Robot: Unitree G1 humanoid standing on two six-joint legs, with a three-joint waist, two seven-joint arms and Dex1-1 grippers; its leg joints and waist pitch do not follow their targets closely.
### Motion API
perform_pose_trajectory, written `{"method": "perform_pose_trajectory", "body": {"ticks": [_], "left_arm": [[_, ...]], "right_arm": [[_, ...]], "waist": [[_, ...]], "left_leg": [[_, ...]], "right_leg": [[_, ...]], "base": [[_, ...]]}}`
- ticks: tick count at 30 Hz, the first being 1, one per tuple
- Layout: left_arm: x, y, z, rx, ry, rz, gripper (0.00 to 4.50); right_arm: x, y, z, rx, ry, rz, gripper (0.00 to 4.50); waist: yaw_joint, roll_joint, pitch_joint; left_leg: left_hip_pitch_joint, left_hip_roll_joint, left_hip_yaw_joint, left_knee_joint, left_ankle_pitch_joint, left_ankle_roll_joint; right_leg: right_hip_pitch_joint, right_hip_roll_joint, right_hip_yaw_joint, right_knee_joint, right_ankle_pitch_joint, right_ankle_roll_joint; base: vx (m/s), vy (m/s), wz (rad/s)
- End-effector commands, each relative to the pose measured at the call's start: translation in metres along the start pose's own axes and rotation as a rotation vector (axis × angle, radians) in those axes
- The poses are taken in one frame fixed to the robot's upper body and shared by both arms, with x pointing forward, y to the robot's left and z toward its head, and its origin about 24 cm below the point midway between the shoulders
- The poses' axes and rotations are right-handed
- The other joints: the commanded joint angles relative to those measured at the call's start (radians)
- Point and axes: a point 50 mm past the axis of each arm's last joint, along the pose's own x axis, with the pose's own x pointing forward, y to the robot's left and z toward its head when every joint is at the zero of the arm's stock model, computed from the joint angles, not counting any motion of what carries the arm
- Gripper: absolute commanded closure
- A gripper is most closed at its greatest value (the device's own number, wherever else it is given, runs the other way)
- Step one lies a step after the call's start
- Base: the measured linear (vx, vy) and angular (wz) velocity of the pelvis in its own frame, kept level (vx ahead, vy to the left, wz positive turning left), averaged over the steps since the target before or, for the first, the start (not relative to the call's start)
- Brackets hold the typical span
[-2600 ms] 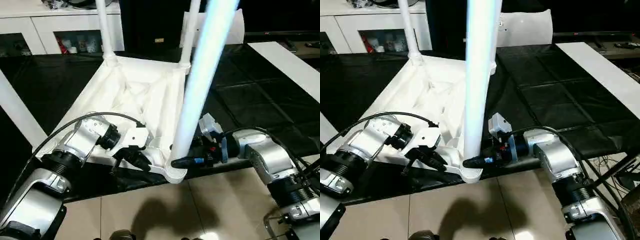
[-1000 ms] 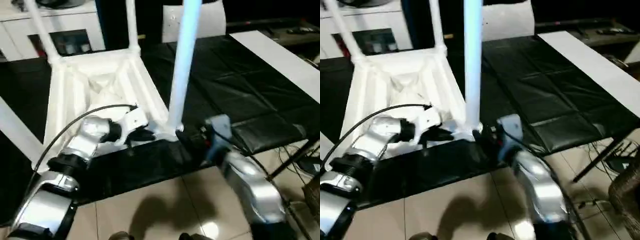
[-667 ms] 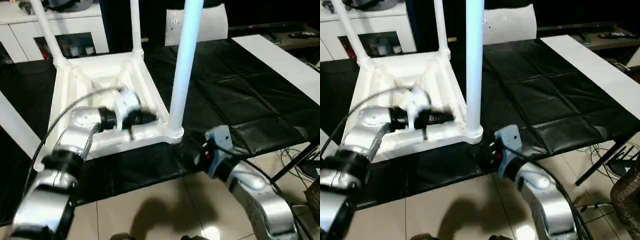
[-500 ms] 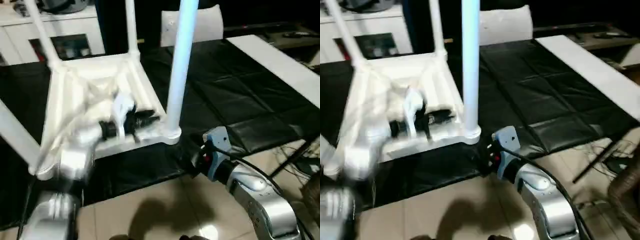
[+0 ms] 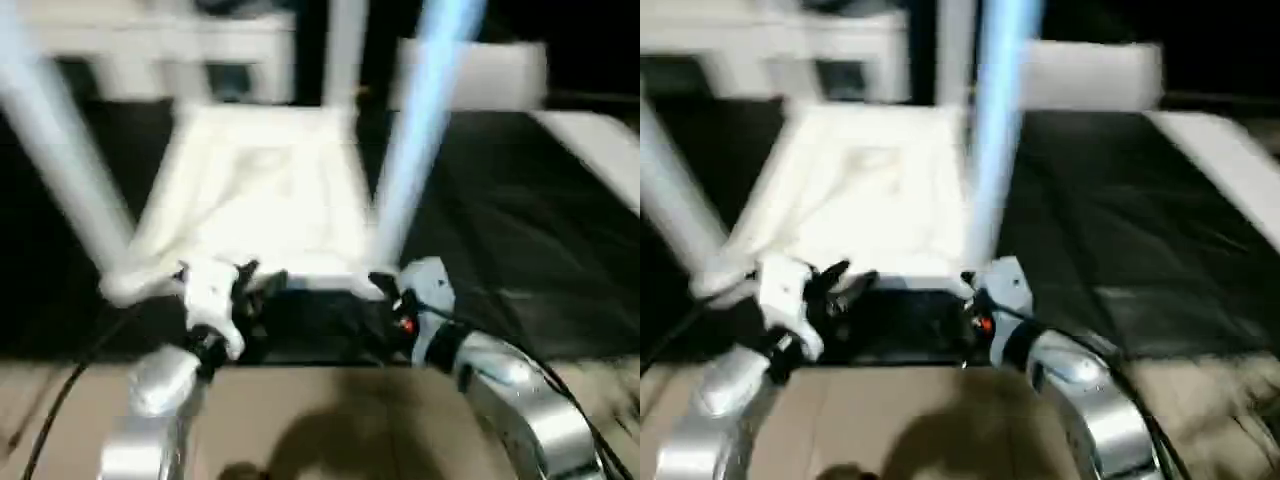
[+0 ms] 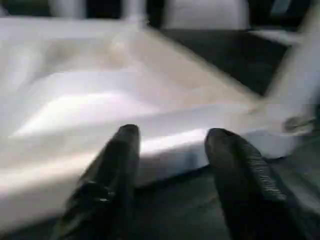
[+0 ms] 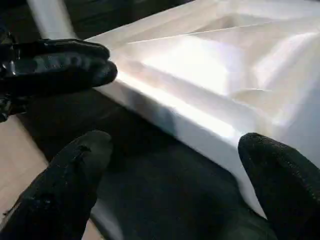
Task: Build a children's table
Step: Flip table
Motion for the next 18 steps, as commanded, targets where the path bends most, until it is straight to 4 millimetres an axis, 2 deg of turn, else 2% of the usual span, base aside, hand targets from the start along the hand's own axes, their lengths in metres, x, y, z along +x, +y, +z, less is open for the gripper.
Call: {"method": "perform_pose_trajectory", "body": {"ticks": [1, 2, 3, 4, 5, 6, 7, 8, 9, 10, 11, 12, 13, 14, 15, 16, 17, 18], "left_arm": [[-0.004, 0.006, 0.007, 0.03, -0.024, 0.065, 1.94], [-0.007, 0.007, 0.008, 0.029, -0.038, 0.072, 1.8], [-0.007, 0.007, 0.008, 0.029, -0.038, 0.072, 1.64], [-0.01, 0.009, 0.009, 0.024, -0.042, 0.102, 1.57], [-0.012, 0.012, 0.01, 0.019, -0.047, 0.134, 1.58], [-0.015, 0.017, 0.011, 0.022, -0.046, 0.193, 1.57], [-0.016, 0.019, 0.012, 0.027, -0.046, 0.218, 1.34], [-0.017, 0.02, 0.012, 0.022, -0.046, 0.242, 1.34], [-0.017, 0.02, 0.012, 0.022, -0.046, 0.242, 1.2], [-0.018, 0.025, 0.012, 0.021, -0.042, 0.289, 1.13], [-0.02, 0.032, 0.011, 0.029, -0.03, 0.358, 1.13], [-0.021, 0.035, 0.011, 0.036, -0.023, 0.394, 1.13], [-0.022, 0.04, 0.012, 0.041, -0.029, 0.429, 1.13], [-0.022, 0.044, 0.014, 0.038, -0.04, 0.456, 1.13], [-0.023, 0.048, 0.016, 0.042, -0.046, 0.483, 1.13], [-0.025, 0.053, 0.018, 0.05, -0.047, 0.527, 1.13], [-0.025, 0.055, 0.018, 0.053, -0.046, 0.542, 1.13], [-0.027, 0.06, 0.019, 0.056, -0.046, 0.58, 1.13]], "right_arm": [[0.0, 0.003, 0.003, 0.011, -0.019, 0.013, 0.0], [0.0, 0.001, 0.004, 0.004, -0.027, 0.008, 0.0], [0.0, 0.001, 0.004, 0.004, -0.027, 0.008, 0.0], [0.001, -0.001, 0.005, -0.004, -0.032, -0.001, 0.0], [0.002, -0.003, 0.006, -0.007, -0.044, -0.01, 0.0], [0.004, -0.006, 0.01, -0.005, -0.068, -0.023, 0.0], [0.005, -0.007, 0.011, -0.002, -0.079, -0.028, 0.0], [0.005, -0.008, 0.012, 0.0, -0.084, -0.036, 0.0], [0.005, -0.008, 0.012, 0.0, -0.084, -0.036, 0.0], [0.007, -0.008, 0.014, 0.0, -0.095, -0.04, 0.0], [0.009, -0.009, 0.016, -0.002, -0.11, -0.038, 0.0], [0.01, -0.008, 0.018, -0.002, -0.117, -0.035, 0.0], [0.011, -0.008, 0.019, -0.007, -0.121, -0.034, 0.0], [0.012, -0.009, 0.019, -0.012, -0.125, -0.039, 0.0], [0.012, -0.01, 0.02, -0.012, -0.129, -0.045, 0.0], [0.013, -0.012, 0.021, -0.015, -0.134, -0.052, 0.0], [0.014, -0.013, 0.021, -0.016, -0.135, -0.054, 0.0], [0.015, -0.015, 0.022, -0.019, -0.137, -0.06, 0.0]], "waist": [[0.02, 0.007, -0.045], [0.009, 0.024, -0.044], [0.001, 0.038, -0.048], [-0.015, 0.052, -0.054], [-0.022, 0.043, -0.048], [-0.03, 0.034, -0.037], [-0.041, 0.022, -0.023], [-0.048, 0.014, -0.017], [-0.053, 0.009, -0.009], [-0.063, 0.011, -0.01], [-0.072, 0.01, -0.006], [-0.099, 0.024, -0.008], [-0.111, 0.034, -0.012], [-0.112, 0.04, -0.006], [-0.106, 0.038, -0.016], [-0.104, 0.019, -0.007], [-0.107, -0.004, -0.004], [-0.112, -0.024, 0.009]], "left_leg": [[-0.018, 0.092, -0.018, -0.085, 0.04, 0.032], [0.007, 0.124, -0.018, -0.147, 0.099, 0.082], [0.037, 0.173, -0.036, -0.17, 0.069, 0.104], [0.06, 0.229, -0.058, -0.183, 0.004, 0.11], [0.053, 0.234, -0.056, -0.192, -0.058, 0.091], [0.042, 0.209, -0.034, -0.204, -0.222, 0.018], [0.037, 0.161, -0.01, -0.201, -0.369, -0.06], [0.051, 0.132, 0.002, -0.185, -0.424, -0.089], [0.064, 0.122, 0.005, -0.176, -0.429, -0.086], [0.079, 0.114, 0.006, -0.165, -0.406, -0.081], [0.079, 0.114, 0.005, -0.17, -0.419, -0.078], [0.081, 0.137, -0.012, -0.193, -0.528, -0.086], [0.045, 0.173, -0.034, -0.236, -0.614, -0.09], [0.021, 0.195, -0.043, -0.278, -0.692, -0.099], [0.019, 0.205, -0.046, -0.292, -0.723, -0.106], [0.044, 0.173, -0.021, -0.28, -0.728, -0.124], [0.064, 0.133, -0.013, -0.238, -0.673, -0.129], [0.142, 0.032, 0.022, -0.029, -0.245, -0.061]], "right_leg": [[0.085, -0.186, 0.155, -0.167, -0.214, -0.079], [0.069, -0.106, 0.105, -0.137, -0.151, -0.098], [0.05, -0.073, 0.095, -0.111, -0.139, -0.087], [0.033, -0.07, 0.106, -0.067, -0.052, -0.069], [0.034, -0.074, 0.118, -0.063, -0.024, -0.061], [0.043, -0.096, 0.142, -0.083, -0.035, -0.065], [0.053, -0.12, 0.152, -0.126, -0.199, -0.068], [0.046, -0.132, 0.147, -0.17, -0.464, -0.015], [0.037, -0.135, 0.142, -0.195, -0.583, 0.018], [0.038, -0.134, 0.126, -0.221, -0.675, 0.063], [0.039, -0.124, 0.111, -0.23, -0.686, 0.082], [0.059, -0.1, 0.072, -0.229, -0.593, 0.108], [0.099, -0.089, 0.085, -0.16, -0.43, 0.09], [0.119, -0.076, 0.096, -0.096, -0.341, 0.074], [0.123, -0.071, 0.12, -0.043, -0.215, 0.055], [0.074, -0.074, 0.151, -0.061, -0.195, 0.02], [0.045, -0.096, 0.165, -0.133, -0.411, 0.036], [-0.047, -0.177, 0.147, -0.296, -1.016, 0.107]], "base": [[0.0, 0.0, 0.0], [-0.031, 0.055, 0.07], [-0.031, 0.055, 0.07], [-0.018, 0.077, 0.05], [-0.028, 0.066, 0.03], [-0.028, 0.066, 0.03], [-0.074, 0.047, -0.03], [-0.075, 0.037, -0.05], [-0.075, 0.037, -0.05], [-0.054, 0.028, -0.04], [-0.055, 0.029, -0.07], [-0.055, 0.029, -0.07], [0.0, 0.0, 0.0], [-0.061, 0.021, -0.09], [-0.061, 0.021, -0.09], [-0.057, -0.027, 0.05], [-0.02, -0.06, 0.18], [-0.02, -0.06, 0.18]]}}
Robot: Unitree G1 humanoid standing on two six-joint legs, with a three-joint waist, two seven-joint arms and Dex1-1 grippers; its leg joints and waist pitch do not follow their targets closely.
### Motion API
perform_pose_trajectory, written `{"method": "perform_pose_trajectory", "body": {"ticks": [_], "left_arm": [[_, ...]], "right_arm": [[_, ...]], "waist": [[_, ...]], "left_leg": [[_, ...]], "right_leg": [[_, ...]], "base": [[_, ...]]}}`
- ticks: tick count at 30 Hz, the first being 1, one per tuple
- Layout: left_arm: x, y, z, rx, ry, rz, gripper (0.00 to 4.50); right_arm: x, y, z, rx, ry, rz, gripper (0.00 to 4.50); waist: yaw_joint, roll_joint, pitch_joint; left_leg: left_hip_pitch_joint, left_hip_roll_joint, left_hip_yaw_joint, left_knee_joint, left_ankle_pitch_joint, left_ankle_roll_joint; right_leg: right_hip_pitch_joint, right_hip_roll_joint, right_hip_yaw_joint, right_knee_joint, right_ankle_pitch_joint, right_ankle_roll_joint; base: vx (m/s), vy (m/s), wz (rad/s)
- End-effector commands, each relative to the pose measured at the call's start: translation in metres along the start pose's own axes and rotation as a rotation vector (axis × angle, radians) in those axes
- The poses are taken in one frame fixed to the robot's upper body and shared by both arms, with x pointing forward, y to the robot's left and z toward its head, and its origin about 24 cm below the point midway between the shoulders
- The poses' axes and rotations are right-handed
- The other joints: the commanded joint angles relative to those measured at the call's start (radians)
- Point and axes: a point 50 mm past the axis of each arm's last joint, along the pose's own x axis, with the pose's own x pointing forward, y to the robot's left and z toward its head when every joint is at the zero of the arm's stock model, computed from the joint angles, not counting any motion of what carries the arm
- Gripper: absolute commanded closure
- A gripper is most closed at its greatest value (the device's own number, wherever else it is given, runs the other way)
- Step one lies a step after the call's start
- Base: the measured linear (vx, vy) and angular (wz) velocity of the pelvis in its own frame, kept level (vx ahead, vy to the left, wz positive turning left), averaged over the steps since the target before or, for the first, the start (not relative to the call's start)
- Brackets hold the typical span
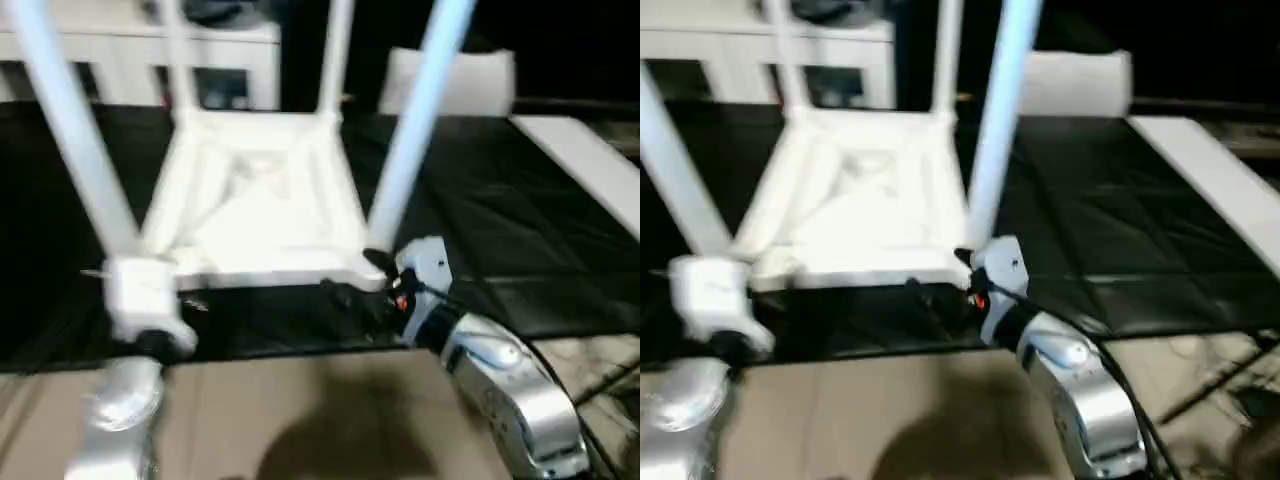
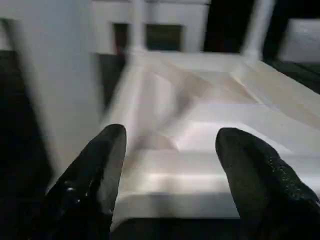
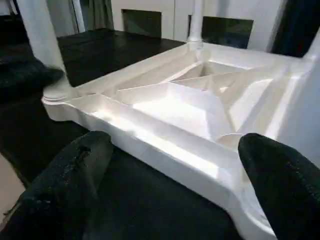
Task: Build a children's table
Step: Flip table
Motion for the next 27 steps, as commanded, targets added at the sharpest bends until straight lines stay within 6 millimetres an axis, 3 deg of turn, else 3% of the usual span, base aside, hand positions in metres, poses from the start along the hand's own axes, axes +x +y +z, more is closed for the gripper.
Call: {"method": "perform_pose_trajectory", "body": {"ticks": [1, 2, 3, 4, 5, 6, 7, 8, 9, 10, 11, 12, 15, 16, 17, 21, 22, 23, 25, 26, 27], "left_arm": [[0.001, 0.005, -0.001, -0.004, 0.017, 0.059, 1.13], [0.001, 0.005, -0.001, -0.009, 0.016, 0.057, 1.13], [0.0, 0.002, -0.001, -0.02, 0.018, 0.039, 1.13], [-0.002, 0.0, -0.002, -0.023, 0.02, 0.033, 1.13], [-0.002, 0.0, -0.002, -0.024, 0.02, 0.033, 1.13], [-0.003, 0.0, -0.003, -0.028, 0.026, 0.047, 1.13], [-0.003, 0.001, -0.005, -0.031, 0.037, 0.07, 1.13], [-0.004, 0.003, -0.005, -0.025, 0.038, 0.099, 1.13], [-0.003, 0.005, -0.005, -0.023, 0.037, 0.111, 1.13], [-0.003, 0.007, -0.005, -0.017, 0.035, 0.126, 1.13], [-0.002, 0.008, -0.005, -0.014, 0.034, 0.134, 1.13], [-0.001, 0.01, -0.004, -0.016, 0.03, 0.149, 1.13], [0.001, 0.017, -0.001, -0.021, 0.019, 0.198, 1.13], [0.001, 0.016, 0.0, -0.025, 0.016, 0.195, 1.13], [0.001, 0.015, 0.0, -0.03, 0.018, 0.189, 1.13], [0.008, 0.007, 0.0, -0.056, 0.009, 0.088, 1.13], [0.012, 0.006, -0.001, -0.042, 0.013, 0.067, 1.13], [0.012, 0.006, -0.001, -0.04, 0.014, 0.067, 1.13], [0.022, 0.011, -0.001, -0.023, 0.02, 0.079, 1.13], [0.027, 0.014, 0.0, -0.025, 0.015, 0.09, 1.13], [0.027, 0.014, 0.0, -0.025, 0.015, 0.09, 1.47]], "right_arm": [[0.003, -0.009, 0.004, -0.017, -0.013, -0.021, 0.0], [0.003, -0.01, 0.004, -0.022, -0.013, -0.023, 0.0], [0.005, -0.02, 0.006, -0.035, -0.017, -0.064, 0.0], [0.007, -0.028, 0.008, -0.029, -0.031, -0.097, 0.0], [0.007, -0.028, 0.008, -0.028, -0.031, -0.098, 0.0], [0.007, -0.034, 0.01, -0.031, -0.039, -0.127, 0.0], [0.008, -0.041, 0.012, -0.038, -0.044, -0.161, 0.0], [0.007, -0.047, 0.014, -0.044, -0.049, -0.174, 0.0], [0.007, -0.05, 0.015, -0.044, -0.049, -0.182, 0.0], [0.007, -0.052, 0.015, -0.043, -0.049, -0.183, 0.0], [0.007, -0.053, 0.015, -0.043, -0.048, -0.183, 0.0], [0.007, -0.053, 0.015, -0.053, -0.046, -0.182, 0.0], [0.007, -0.049, 0.013, -0.063, -0.036, -0.152, 0.0], [0.008, -0.047, 0.011, -0.063, -0.031, -0.141, 0.0], [0.008, -0.046, 0.01, -0.065, -0.027, -0.134, 0.0], [0.01, -0.036, 0.006, -0.067, -0.013, -0.094, 0.0], [0.011, -0.032, 0.005, -0.061, -0.011, -0.077, 0.0], [0.011, -0.032, 0.005, -0.06, -0.011, -0.076, 0.0], [0.012, -0.023, 0.003, -0.047, -0.001, -0.034, 0.0], [0.012, -0.017, 0.001, -0.038, 0.009, 0.006, 0.0], [0.012, -0.017, 0.001, -0.038, 0.009, 0.006, 0.0]], "waist": [[-0.005, 0.01, -0.015], [0.005, 0.032, -0.034], [-0.01, 0.057, -0.04], [-0.008, 0.077, -0.046], [-0.016, 0.077, -0.047], [-0.017, 0.072, -0.05], [-0.014, 0.054, -0.048], [-0.004, 0.042, -0.044], [-0.001, 0.042, -0.045], [0.004, 0.037, -0.056], [0.008, 0.041, -0.063], [0.007, 0.044, -0.066], [0.015, 0.041, -0.077], [0.017, 0.037, -0.071], [0.019, 0.038, -0.069], [0.025, 0.035, -0.06], [0.027, 0.029, -0.057], [0.032, 0.035, -0.058], [0.031, 0.035, -0.055], [0.032, 0.036, -0.058], [0.031, 0.036, -0.057]], "left_leg": [[0.028, 0.017, -0.047, 0.046, -0.166, 0.006], [-0.013, 0.051, -0.057, -0.021, -0.187, -0.002], [-0.055, 0.112, -0.1, -0.093, -0.323, -0.02], [-0.045, 0.141, -0.113, -0.117, -0.415, -0.028], [-0.042, 0.158, -0.121, -0.135, -0.477, -0.034], [-0.038, 0.152, -0.117, -0.136, -0.491, -0.052], [-0.055, 0.123, -0.096, -0.119, -0.429, -0.057], [-0.042, 0.098, -0.073, -0.096, -0.387, -0.039], [-0.041, 0.095, -0.072, -0.088, -0.349, -0.027], [-0.06, 0.099, -0.07, -0.09, -0.239, 0.001], [-0.063, 0.105, -0.07, -0.092, -0.18, 0.011], [-0.063, 0.117, -0.067, -0.095, -0.084, 0.035], [-0.065, 0.114, -0.059, -0.088, 0.007, 0.073], [-0.067, 0.113, -0.053, -0.091, 0.006, 0.101], [-0.064, 0.113, -0.051, -0.092, -0.01, 0.102], [-0.056, 0.112, -0.044, -0.097, -0.105, 0.079], [-0.051, 0.112, -0.043, -0.099, -0.129, 0.07], [-0.046, 0.112, -0.045, -0.1, -0.146, 0.059], [-0.046, 0.113, -0.047, -0.104, -0.161, 0.048], [-0.04, 0.114, -0.047, -0.104, -0.159, 0.04], [-0.044, 0.114, -0.049, -0.106, -0.154, 0.04]], "right_leg": [[-0.037, -0.212, 0.07, -0.245, -1.043, 0.077], [0.022, -0.177, 0.03, -0.214, -0.874, 0.087], [0.047, -0.124, 0.008, -0.154, -0.578, 0.067], [0.046, -0.11, 0.021, -0.124, -0.438, 0.043], [0.04, -0.102, 0.035, -0.089, -0.298, 0.013], [0.031, -0.115, 0.054, -0.077, -0.129, -0.048], [0.028, -0.142, 0.068, -0.102, -0.184, -0.078], [0.009, -0.154, 0.081, -0.136, -0.388, -0.074], [0.009, -0.162, 0.085, -0.142, -0.447, -0.075], [0.025, -0.155, 0.085, -0.137, -0.429, -0.073], [0.026, -0.148, 0.085, -0.127, -0.361, -0.079], [0.019, -0.132, 0.084, -0.103, -0.164, -0.115], [0.023, -0.132, 0.087, -0.083, 0.003, -0.154], [0.023, -0.133, 0.087, -0.085, 0.003, -0.169], [0.023, -0.134, 0.086, -0.089, -0.022, -0.168], [0.013, -0.131, 0.087, -0.113, -0.21, -0.137], [0.01, -0.13, 0.087, -0.121, -0.268, -0.116], [0.008, -0.131, 0.086, -0.123, -0.298, -0.104], [0.006, -0.127, 0.086, -0.127, -0.308, -0.089], [0.003, -0.126, 0.088, -0.123, -0.282, -0.088], [0.007, -0.126, 0.088, -0.12, -0.264, -0.09]], "base": [[0.0, 0.0, 0.0], [0.048, 0.068, -0.33], [0.048, 0.068, -0.33], [0.08, 0.08, -0.14], [0.0, 0.0, 0.0], [0.0, 0.0, 0.0], [0.0, 0.0, 0.0], [0.0, 0.0, 0.0], [0.0, 0.0, 0.0], [0.0, 0.0, 0.0], [0.0, 0.0, 0.0], [0.0, 0.0, 0.0], [0.0, 0.0, 0.0], [0.0, 0.0, 0.0], [0.0, 0.0, 0.0], [0.0, 0.0, 0.0], [0.0, 0.0, 0.0], [0.0, 0.0, 0.0], [0.0, 0.0, 0.0], [0.0, 0.0, 0.0], [0.0, 0.0, 0.0]]}}
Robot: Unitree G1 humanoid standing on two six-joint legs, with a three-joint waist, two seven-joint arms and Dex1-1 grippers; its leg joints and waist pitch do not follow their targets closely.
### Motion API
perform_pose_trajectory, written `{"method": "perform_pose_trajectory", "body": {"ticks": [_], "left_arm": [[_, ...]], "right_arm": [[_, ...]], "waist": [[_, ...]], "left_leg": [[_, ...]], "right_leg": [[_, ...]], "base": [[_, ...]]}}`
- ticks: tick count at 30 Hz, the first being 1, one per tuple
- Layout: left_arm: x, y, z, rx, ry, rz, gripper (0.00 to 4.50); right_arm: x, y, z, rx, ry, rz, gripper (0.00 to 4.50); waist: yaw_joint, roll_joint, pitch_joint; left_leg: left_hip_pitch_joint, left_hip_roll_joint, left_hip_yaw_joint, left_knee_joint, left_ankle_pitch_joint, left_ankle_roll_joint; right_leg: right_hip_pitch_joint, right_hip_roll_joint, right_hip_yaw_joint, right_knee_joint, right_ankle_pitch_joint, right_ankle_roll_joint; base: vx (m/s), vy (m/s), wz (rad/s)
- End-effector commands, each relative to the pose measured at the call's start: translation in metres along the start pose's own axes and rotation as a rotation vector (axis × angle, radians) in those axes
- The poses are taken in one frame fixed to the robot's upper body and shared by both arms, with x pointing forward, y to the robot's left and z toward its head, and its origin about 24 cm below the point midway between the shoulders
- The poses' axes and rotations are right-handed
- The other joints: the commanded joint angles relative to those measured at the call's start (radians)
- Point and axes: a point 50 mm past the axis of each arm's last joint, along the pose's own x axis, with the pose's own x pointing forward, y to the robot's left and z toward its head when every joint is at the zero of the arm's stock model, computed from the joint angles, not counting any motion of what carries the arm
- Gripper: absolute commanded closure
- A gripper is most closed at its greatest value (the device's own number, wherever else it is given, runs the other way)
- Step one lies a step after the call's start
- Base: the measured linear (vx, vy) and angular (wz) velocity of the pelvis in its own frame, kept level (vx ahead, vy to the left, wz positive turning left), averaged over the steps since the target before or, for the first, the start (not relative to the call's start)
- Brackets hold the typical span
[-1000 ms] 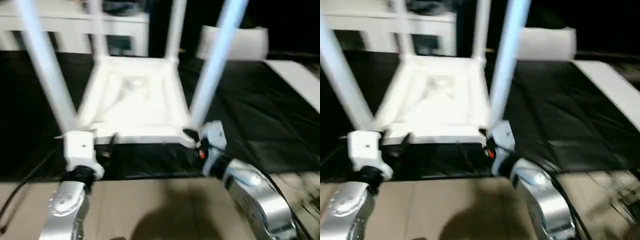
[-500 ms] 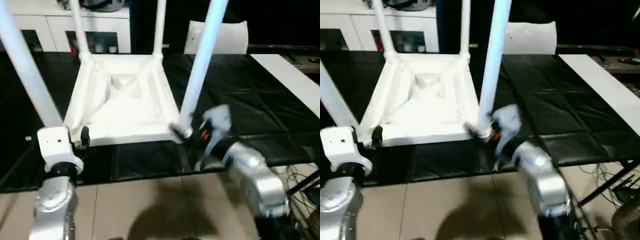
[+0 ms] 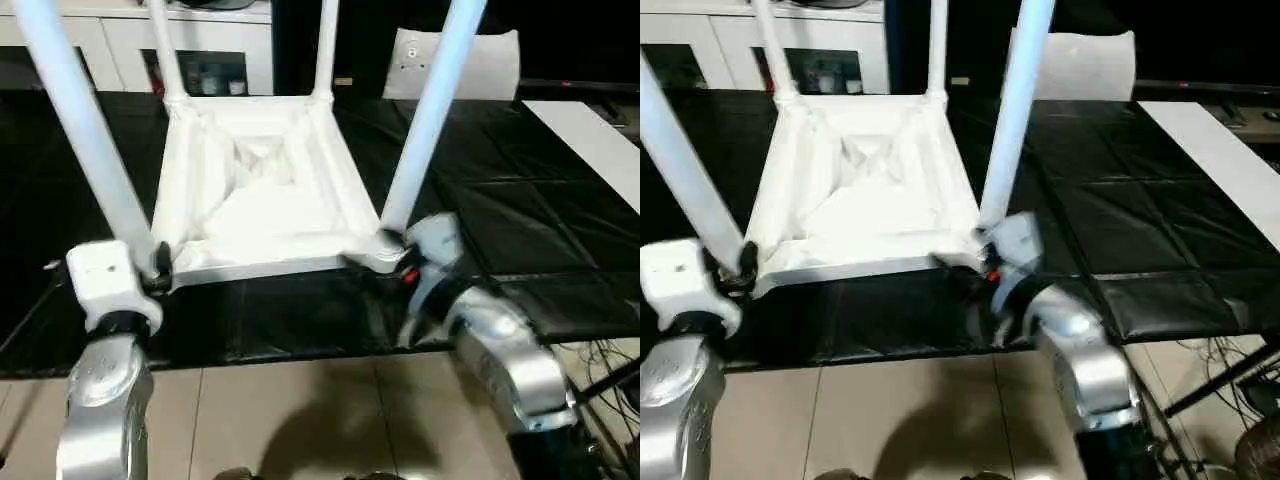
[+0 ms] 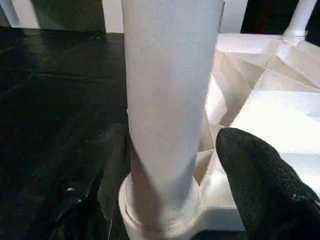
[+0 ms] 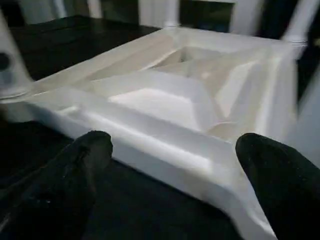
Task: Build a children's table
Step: Flip table
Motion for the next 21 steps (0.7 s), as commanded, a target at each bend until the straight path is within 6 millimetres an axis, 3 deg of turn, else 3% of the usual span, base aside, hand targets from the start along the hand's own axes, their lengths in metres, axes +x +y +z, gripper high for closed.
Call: {"method": "perform_pose_trajectory", "body": {"ticks": [1, 3, 5, 10, 21], "left_arm": [[0.008, 0.003, 0.003, -0.003, -0.015, 0.012, 1.47], [0.017, 0.008, 0.005, -0.003, -0.011, 0.032, 1.47], [0.023, 0.008, 0.007, -0.008, -0.015, 0.03, 1.47], [0.027, 0.002, 0.009, -0.032, -0.021, 0.003, 1.47], [0.017, -0.012, 0.002, -0.112, -0.002, -0.034, 1.47]], "right_arm": [[-0.002, 0.009, 0.0, 0.015, 0.009, 0.062, 0.0], [-0.002, 0.019, -0.002, 0.025, 0.025, 0.119, 0.0], [-0.002, 0.024, -0.004, 0.04, 0.029, 0.145, 0.0], [-0.003, 0.028, -0.005, 0.053, 0.037, 0.152, 0.0], [-0.002, 0.031, -0.007, 0.058, 0.05, 0.151, 0.0]], "waist": [[0.0, 0.01, -0.052], [0.003, 0.012, -0.052], [0.002, 0.013, -0.056], [0.003, 0.015, -0.06], [0.01, 0.008, -0.053]], "left_leg": [[-0.003, 0.109, -0.05, -0.102, -0.162, 0.028], [0.001, 0.106, -0.048, -0.101, -0.17, 0.027], [-0.004, 0.109, -0.052, -0.101, -0.153, 0.026], [-0.007, 0.112, -0.049, -0.098, -0.103, 0.028], [-0.005, 0.112, -0.046, -0.1, -0.146, 0.022]], "right_leg": [[0.04, -0.13, 0.102, -0.086, -0.274, -0.086], [0.038, -0.13, 0.103, -0.088, -0.276, -0.083], [0.043, -0.135, 0.103, -0.083, -0.248, -0.094], [0.045, -0.136, 0.106, -0.07, -0.156, -0.136], [0.042, -0.139, 0.106, -0.086, -0.272, -0.113]], "base": [[0.0, 0.0, 0.0], [0.0, 0.0, 0.0], [0.0, 0.0, 0.0], [0.0, 0.0, 0.0], [0.0, 0.0, 0.0]]}}
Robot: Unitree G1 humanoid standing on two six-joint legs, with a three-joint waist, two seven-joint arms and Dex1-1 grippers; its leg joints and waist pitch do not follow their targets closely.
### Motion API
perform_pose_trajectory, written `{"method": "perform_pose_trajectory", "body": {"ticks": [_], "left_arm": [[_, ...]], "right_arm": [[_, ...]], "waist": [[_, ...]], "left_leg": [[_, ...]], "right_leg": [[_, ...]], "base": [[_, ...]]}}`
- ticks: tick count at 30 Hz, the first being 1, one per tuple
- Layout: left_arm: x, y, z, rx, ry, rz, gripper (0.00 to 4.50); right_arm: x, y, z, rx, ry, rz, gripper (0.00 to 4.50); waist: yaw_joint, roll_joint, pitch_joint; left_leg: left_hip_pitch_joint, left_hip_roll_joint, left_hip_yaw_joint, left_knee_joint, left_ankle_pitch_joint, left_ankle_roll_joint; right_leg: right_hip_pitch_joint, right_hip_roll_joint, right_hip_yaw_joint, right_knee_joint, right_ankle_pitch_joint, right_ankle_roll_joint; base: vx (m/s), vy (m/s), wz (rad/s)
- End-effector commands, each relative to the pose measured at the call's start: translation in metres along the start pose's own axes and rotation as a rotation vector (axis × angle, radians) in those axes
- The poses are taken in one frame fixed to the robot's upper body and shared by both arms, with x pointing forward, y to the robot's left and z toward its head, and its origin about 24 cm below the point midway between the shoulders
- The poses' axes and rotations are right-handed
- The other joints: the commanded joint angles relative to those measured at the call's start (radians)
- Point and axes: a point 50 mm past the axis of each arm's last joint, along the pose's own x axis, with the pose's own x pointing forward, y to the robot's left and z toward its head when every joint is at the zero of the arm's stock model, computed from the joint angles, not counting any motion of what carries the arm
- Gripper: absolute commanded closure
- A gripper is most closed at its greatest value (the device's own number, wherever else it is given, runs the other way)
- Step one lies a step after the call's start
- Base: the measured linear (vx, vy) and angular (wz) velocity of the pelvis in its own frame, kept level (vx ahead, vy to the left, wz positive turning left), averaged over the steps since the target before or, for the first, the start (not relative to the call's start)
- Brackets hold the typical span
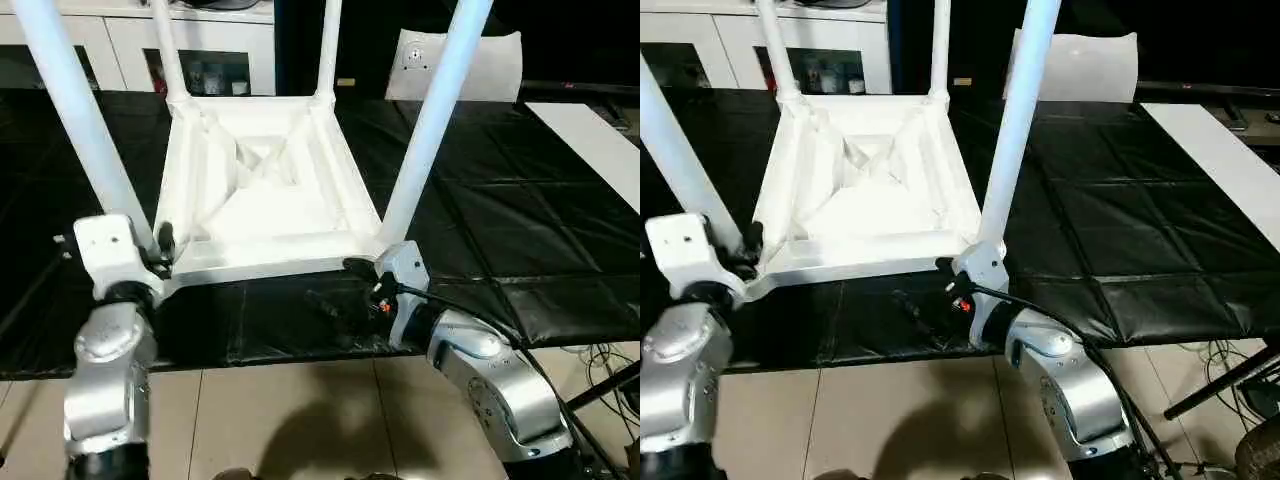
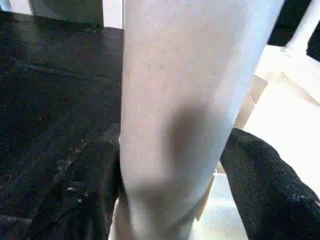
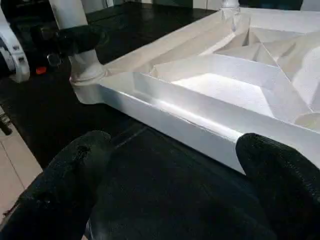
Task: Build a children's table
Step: Flip table
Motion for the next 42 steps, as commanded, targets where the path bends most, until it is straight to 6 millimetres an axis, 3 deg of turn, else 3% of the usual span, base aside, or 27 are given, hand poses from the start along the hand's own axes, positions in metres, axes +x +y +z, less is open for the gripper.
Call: {"method": "perform_pose_trajectory", "body": {"ticks": [1, 12, 18, 23, 29, 35, 39, 42], "left_arm": [[-0.002, -0.006, 0.002, -0.026, -0.007, -0.017, 1.47], [0.002, -0.006, 0.002, -0.04, 0.008, -0.055, 1.47], [0.002, -0.005, 0.002, 0.086, 0.009, -0.089, 1.47], [0.006, 0.01, 0.003, 0.105, 0.015, -0.13, 1.47], [0.009, 0.03, 0.007, 0.104, -0.005, -0.25, 1.47], [0.012, 0.035, 0.009, 0.115, 0.001, -0.324, 1.47], [0.015, 0.037, 0.01, 0.111, -0.001, -0.332, 1.47], [0.018, 0.038, 0.01, 0.13, -0.002, -0.357, 1.8]], "right_arm": [[0.0, 0.001, 0.002, 0.0, -0.001, 0.001, 0.0], [0.002, 0.004, 0.001, -0.003, 0.008, 0.007, 0.0], [0.001, 0.005, 0.001, -0.028, 0.01, 0.032, 0.0], [-0.002, 0.006, 0.004, -0.044, -0.007, 0.075, 0.0], [-0.005, 0.007, 0.005, -0.05, -0.012, 0.124, 0.0], [-0.004, 0.008, 0.005, -0.057, -0.011, 0.14, 0.0], [-0.003, 0.009, 0.005, -0.055, -0.014, 0.144, 0.0], [-0.003, 0.009, 0.004, -0.059, -0.01, 0.149, 0.0]], "waist": [[0.001, 0.01, -0.052], [0.004, 0.013, -0.052], [0.005, 0.017, -0.053], [0.005, 0.022, -0.052], [0.004, 0.02, -0.052], [0.005, 0.026, -0.051], [0.005, 0.023, -0.052], [0.005, 0.024, -0.052]], "left_leg": [[-0.002, 0.112, -0.048, -0.099, -0.144, 0.021], [-0.002, 0.112, -0.048, -0.101, -0.152, 0.01], [0.0, 0.111, -0.05, -0.102, -0.149, 0.011], [0.0, 0.112, -0.051, -0.104, -0.164, 0.002], [0.003, 0.114, -0.05, -0.107, -0.174, -0.007], [0.004, 0.115, -0.05, -0.11, -0.177, -0.017], [0.005, 0.114, -0.049, -0.11, -0.182, -0.021], [0.004, 0.112, -0.048, -0.109, -0.178, -0.019]], "right_leg": [[0.04, -0.138, 0.104, -0.085, -0.27, -0.111], [0.041, -0.139, 0.105, -0.086, -0.264, -0.103], [0.04, -0.135, 0.105, -0.083, -0.249, -0.096], [0.041, -0.136, 0.105, -0.08, -0.235, -0.108], [0.038, -0.137, 0.107, -0.076, -0.226, -0.121], [0.038, -0.138, 0.108, -0.073, -0.221, -0.131], [0.04, -0.14, 0.11, -0.073, -0.22, -0.131], [0.039, -0.139, 0.109, -0.075, -0.23, -0.127]], "base": [[0.0, 0.0, 0.0], [0.0, 0.0, 0.0], [0.0, 0.0, 0.0], [0.0, 0.0, 0.0], [0.0, 0.0, 0.0], [0.0, 0.0, 0.0], [0.0, 0.0, 0.0], [0.0, 0.0, 0.0]]}}
